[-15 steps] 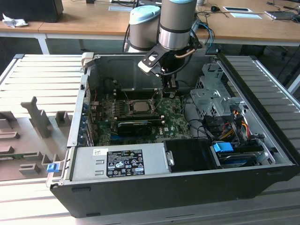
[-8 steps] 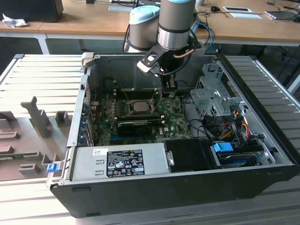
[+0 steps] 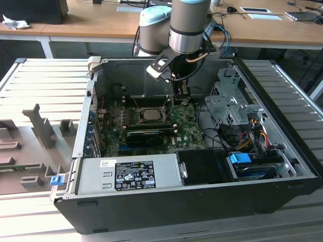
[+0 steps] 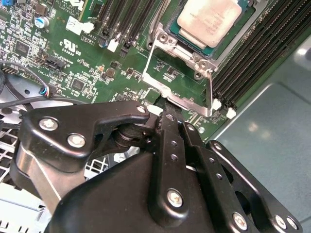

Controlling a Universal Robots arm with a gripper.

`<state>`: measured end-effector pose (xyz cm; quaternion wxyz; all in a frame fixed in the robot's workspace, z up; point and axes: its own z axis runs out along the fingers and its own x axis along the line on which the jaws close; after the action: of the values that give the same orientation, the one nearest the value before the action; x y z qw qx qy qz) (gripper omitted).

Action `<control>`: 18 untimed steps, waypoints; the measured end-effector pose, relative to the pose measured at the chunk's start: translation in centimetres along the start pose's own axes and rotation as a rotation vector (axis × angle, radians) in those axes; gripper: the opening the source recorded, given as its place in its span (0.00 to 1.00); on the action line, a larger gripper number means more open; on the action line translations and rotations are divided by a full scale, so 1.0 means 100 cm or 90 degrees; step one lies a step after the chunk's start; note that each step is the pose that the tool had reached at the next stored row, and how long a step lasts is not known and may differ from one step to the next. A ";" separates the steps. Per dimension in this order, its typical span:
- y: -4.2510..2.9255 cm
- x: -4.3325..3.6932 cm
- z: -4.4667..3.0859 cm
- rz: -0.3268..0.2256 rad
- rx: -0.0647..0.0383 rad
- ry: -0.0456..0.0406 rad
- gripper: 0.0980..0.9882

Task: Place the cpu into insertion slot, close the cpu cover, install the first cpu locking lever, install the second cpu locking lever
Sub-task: 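Close the cpu cover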

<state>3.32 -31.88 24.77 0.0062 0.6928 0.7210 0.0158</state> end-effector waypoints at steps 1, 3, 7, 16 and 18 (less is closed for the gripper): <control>-0.0002 0.0000 0.0000 0.000 0.000 0.0000 0.01; -0.0005 0.0000 0.0000 0.000 0.000 0.0000 0.01; -0.0020 0.0001 -0.0001 0.000 0.000 0.0000 0.01; -0.0046 0.0002 -0.0001 0.000 0.000 0.0000 0.01; -0.0051 0.0002 -0.0001 0.000 0.000 0.0000 0.01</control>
<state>2.80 -31.88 24.77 0.0061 0.6928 0.7209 0.0158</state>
